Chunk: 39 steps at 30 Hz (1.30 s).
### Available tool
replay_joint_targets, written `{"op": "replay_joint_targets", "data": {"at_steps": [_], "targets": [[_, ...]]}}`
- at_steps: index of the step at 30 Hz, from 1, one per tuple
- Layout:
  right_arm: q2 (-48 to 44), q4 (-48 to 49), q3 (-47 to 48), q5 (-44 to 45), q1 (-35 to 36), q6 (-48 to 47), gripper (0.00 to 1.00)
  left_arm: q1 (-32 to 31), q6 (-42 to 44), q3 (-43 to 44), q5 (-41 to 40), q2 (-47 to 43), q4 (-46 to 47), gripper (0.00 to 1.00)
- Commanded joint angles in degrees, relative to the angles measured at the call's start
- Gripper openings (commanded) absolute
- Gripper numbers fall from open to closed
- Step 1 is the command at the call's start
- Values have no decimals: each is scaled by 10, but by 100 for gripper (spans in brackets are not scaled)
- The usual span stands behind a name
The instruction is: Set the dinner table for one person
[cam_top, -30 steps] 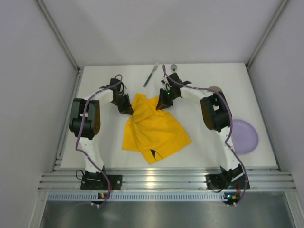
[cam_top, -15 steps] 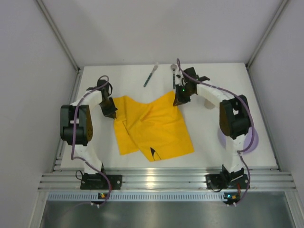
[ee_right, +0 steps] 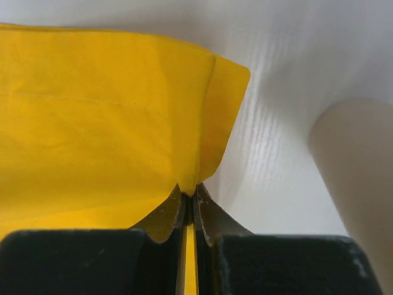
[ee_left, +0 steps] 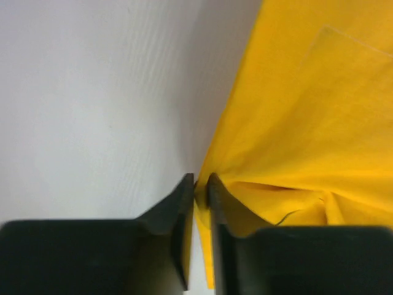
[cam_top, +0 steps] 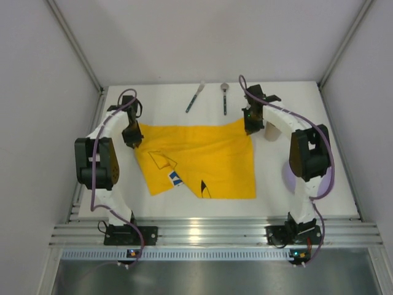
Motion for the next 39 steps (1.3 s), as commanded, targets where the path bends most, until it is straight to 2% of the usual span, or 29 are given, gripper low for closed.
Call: {"op": "replay_joint_targets", "data": {"at_steps": [1,2,5,6,7,10,15,17,21,27,32,36,39], "targets": [[5,-14,40,43,-19,-5,3,1,-1,67,-48,24,-52,28],[18,-24,66,25,-19,-3,16,0,-12,73,-42,21,-57,49],[27,-36,106,-10,-17,5,58,-6,-32,60,-15,-28,-57,65],[25,-38,110,-12,-14,6,96,-6,-36,50,-8,-56,-61,66],[18,-38,112,-14,-8,6,100,-6,-45,43,-1,-68,-66,67],[-31,-38,102,-18,5,7,100,-7,-61,1,33,-125,-79,67],[-128,-29,9,-46,36,26,100,-24,-98,-157,161,-228,-55,63],[-180,-18,-52,-56,55,38,100,-42,-131,-231,176,-277,-32,61],[-250,0,-152,-81,77,64,100,-110,-192,-324,183,-328,4,60],[-323,36,-300,-118,82,81,100,-223,-282,-375,116,-284,44,61],[-338,74,-366,-146,82,94,100,-233,-299,-372,5,-222,56,57],[-340,80,-372,-154,83,103,100,-231,-295,-343,-66,-176,34,57],[-348,77,-368,-153,84,99,100,-226,-300,-334,-85,-164,32,57]]}}
